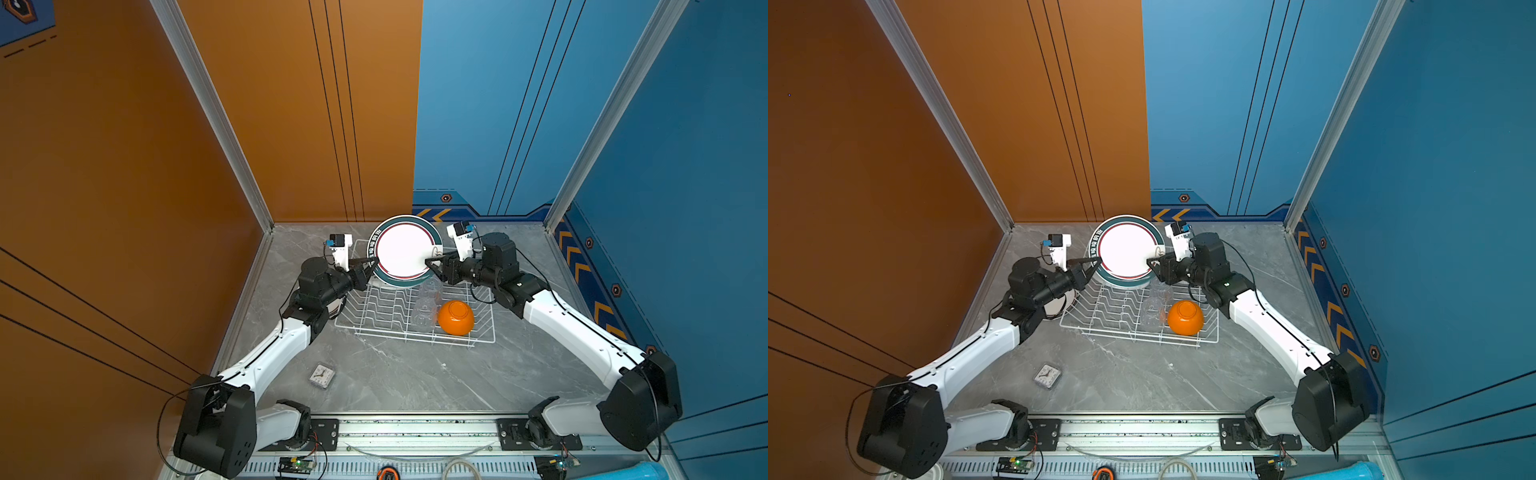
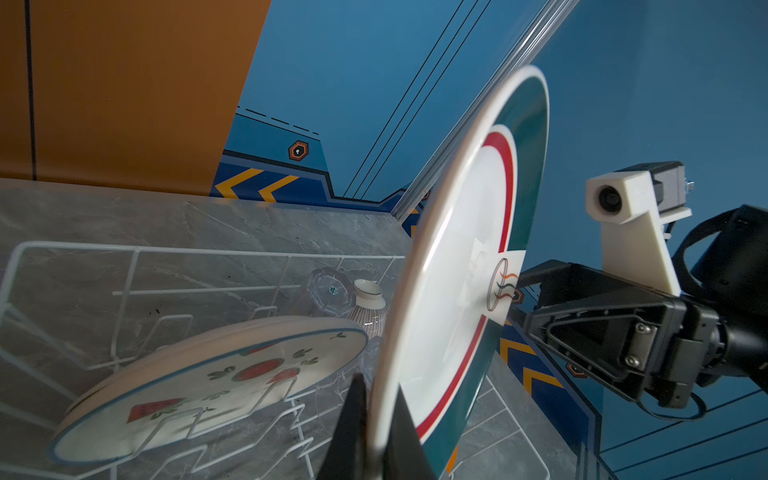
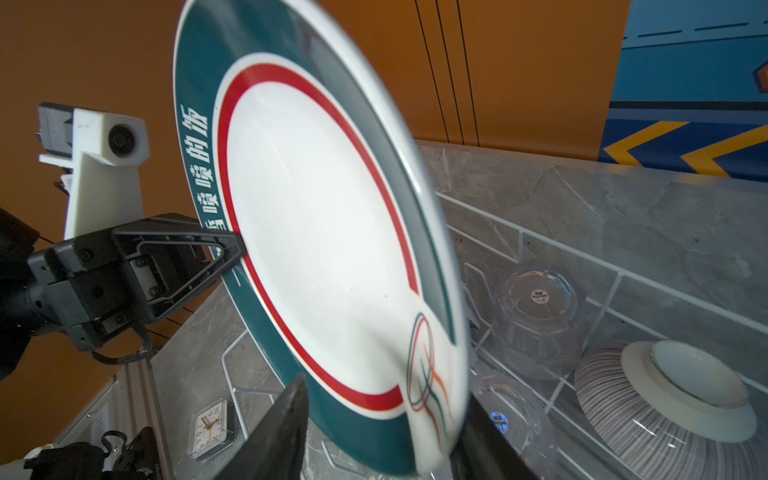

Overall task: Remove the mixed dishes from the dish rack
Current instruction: 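Stack the plate on the first with left gripper while right gripper returns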

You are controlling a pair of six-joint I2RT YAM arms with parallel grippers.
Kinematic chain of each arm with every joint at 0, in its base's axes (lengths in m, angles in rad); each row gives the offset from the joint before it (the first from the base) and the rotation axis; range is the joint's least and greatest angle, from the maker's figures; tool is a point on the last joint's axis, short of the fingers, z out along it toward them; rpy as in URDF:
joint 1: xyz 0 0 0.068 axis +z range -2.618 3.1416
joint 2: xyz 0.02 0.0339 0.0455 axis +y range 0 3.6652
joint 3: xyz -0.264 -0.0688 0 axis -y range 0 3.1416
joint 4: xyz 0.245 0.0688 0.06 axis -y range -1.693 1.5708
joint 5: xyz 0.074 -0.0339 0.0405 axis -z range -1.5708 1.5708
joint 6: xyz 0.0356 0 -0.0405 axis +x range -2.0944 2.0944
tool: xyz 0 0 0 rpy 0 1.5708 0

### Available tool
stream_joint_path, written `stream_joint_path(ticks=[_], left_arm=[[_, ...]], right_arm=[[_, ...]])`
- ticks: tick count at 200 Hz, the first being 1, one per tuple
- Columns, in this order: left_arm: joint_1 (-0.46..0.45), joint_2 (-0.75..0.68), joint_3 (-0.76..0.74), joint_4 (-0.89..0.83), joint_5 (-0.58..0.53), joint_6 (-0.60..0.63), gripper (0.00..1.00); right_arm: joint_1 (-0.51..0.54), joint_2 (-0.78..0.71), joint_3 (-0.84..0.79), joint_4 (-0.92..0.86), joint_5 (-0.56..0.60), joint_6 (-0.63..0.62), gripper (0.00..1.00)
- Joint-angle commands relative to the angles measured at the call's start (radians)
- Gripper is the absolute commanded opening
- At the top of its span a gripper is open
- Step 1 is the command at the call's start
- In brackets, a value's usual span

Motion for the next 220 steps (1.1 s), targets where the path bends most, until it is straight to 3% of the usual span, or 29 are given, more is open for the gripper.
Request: stream_joint_path(ticks=[1,25,150,195,220], left_arm=[[0.03,0.018,0.016,-0.02,-0.156,-0.017,0.0],[0.05,0.015,0.017,-0.015,-0.169,-0.046,0.0],[0.222,-0.076,-0.03,0.08,-0.155,-0.279,0.0],[0.372,-0.177,-0.121,0.019,-0.189,-0.399,0.0],[0.452,-0.261,-0.159,-0.09,-0.243,-0.383,0.0]], right_arm=[[0.015,-0.013,-0.011,0.053,-0.077,-0.003,0.56],[0.012,-0.02,-0.02,0.056,-0.064,-0.004,0.6],[0.009,-0.122,-0.118,0.072,-0.021,-0.011,0.62],[0.009,-0.183,-0.181,0.084,-0.019,-0.006,0.62],[0.012,-0.205,-0.212,0.094,-0.025,0.004,0.62]])
